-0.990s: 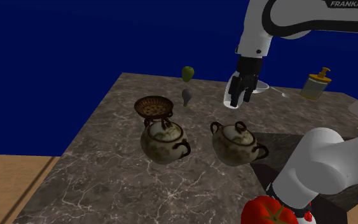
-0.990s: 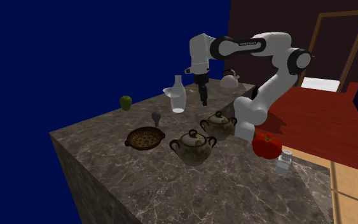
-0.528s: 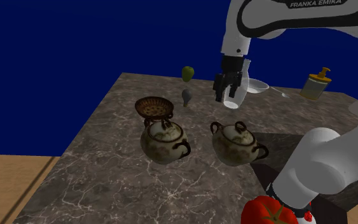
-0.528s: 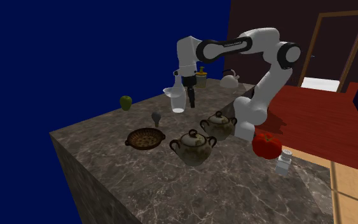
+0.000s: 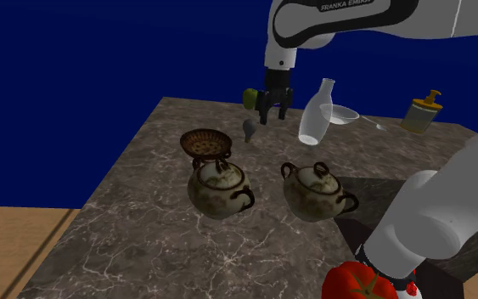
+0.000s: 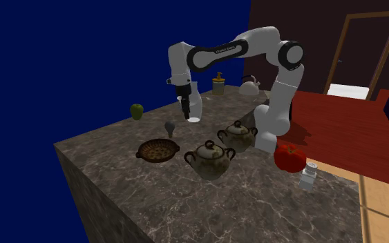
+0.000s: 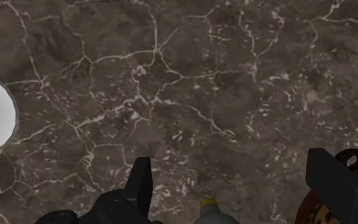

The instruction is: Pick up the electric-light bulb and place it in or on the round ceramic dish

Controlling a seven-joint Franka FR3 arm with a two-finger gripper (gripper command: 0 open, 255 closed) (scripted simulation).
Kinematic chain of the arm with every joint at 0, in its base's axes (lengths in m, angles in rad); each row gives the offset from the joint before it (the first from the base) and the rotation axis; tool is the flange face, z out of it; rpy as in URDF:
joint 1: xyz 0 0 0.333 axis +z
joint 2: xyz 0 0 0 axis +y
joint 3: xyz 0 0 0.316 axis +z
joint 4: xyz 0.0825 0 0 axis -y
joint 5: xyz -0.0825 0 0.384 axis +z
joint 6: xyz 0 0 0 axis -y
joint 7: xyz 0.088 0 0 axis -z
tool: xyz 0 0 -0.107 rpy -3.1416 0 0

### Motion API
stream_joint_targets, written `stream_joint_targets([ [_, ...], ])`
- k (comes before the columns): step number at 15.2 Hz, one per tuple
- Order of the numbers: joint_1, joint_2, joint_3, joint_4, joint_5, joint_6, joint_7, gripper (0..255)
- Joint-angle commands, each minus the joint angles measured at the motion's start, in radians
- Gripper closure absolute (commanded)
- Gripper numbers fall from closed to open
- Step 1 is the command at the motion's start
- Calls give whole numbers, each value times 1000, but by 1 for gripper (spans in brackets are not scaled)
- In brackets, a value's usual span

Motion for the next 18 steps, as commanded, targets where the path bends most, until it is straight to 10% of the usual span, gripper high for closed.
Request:
stream_joint_targets([
  [1, 1, 78, 1, 75, -3, 4, 2, 0],
  [8, -3, 352, -4, 368, -13, -16, -5, 0],
  [18, -2, 345, -3, 258, -13, 88, -5, 0],
])
